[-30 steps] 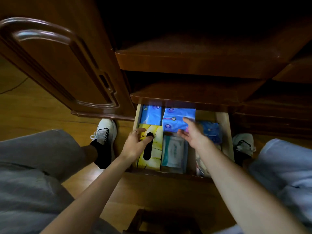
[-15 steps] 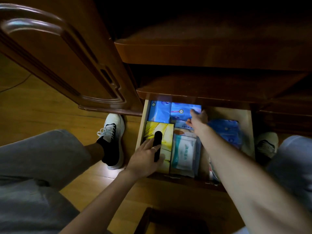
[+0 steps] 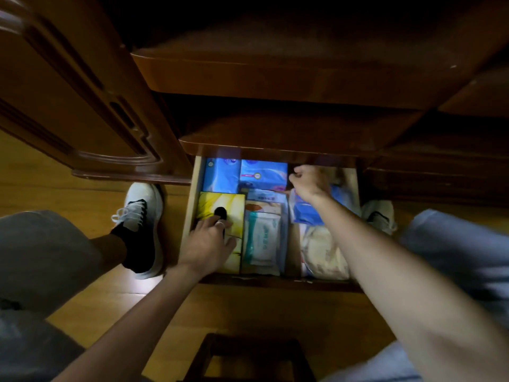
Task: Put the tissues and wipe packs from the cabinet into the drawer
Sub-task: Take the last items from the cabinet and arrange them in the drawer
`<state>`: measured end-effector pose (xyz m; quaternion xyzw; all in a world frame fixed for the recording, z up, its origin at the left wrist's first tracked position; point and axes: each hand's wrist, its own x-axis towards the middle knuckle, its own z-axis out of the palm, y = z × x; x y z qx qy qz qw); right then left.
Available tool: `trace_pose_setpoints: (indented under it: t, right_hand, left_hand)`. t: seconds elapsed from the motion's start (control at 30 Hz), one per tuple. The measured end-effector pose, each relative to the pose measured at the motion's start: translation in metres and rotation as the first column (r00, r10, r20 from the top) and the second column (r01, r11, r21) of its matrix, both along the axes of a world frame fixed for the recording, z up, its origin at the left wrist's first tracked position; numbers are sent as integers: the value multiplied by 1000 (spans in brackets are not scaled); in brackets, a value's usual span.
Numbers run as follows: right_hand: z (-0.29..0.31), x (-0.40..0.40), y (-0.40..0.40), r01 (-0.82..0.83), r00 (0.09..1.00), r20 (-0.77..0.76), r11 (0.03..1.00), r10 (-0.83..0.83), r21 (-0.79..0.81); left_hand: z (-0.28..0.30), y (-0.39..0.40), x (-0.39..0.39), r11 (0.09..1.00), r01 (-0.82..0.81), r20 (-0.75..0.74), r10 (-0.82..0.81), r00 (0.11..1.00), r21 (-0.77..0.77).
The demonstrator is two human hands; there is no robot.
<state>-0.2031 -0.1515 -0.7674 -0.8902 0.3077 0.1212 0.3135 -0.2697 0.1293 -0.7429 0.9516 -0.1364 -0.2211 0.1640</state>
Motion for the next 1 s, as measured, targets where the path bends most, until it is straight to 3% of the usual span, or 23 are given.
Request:
trace_pose_setpoints:
  t: [0.07, 0.13, 0.2, 0.37, 0.57, 0.67, 0.77, 0.87, 0.93, 1.0]
  right_hand:
    - [6, -14, -24, -210, 977, -61, 972, 205, -109]
    - [6, -29, -40, -456, 885, -239, 850, 400, -264]
    - [1, -41, -45, -594, 797, -374, 728, 474, -342]
    - [-12, -47, -35, -655, 753, -508, 547, 418, -521]
    - [-4, -52, -47, -601, 792, -438, 420, 425, -680]
    - [8, -59, -60, -502, 837, -261, 485, 481, -717]
    - [29, -72, -71, -285, 871, 57, 597, 488, -750]
    - [51, -91, -74, -50, 842, 383, 761, 380, -646]
    - [64, -97, -74, 9, 890, 400, 869, 218, -495]
    - [74, -104, -71, -53, 970, 200, 919, 141, -390]
  left_hand:
    - [-3, -9, -4, 999, 14, 22, -12, 1000, -46]
    - [-6, -16, -9, 995, 50, 27, -48, 998, -83]
    - [-9, -18, -15, 990, 82, 28, -79, 996, -111]
    - [-13, -12, -16, 977, 142, 81, -131, 988, -160]
    - [-9, -26, -12, 969, 125, 112, -103, 988, -211]
    - [-6, -38, -12, 964, 120, 100, -99, 990, -239]
    - [0, -53, -10, 951, 67, 72, -47, 996, -301]
    - [4, -70, -12, 939, 24, 11, -22, 1000, -343]
    - [2, -79, -15, 920, -28, -63, 4, 998, -391]
    - [4, -90, -16, 860, -182, -216, 87, 973, -477]
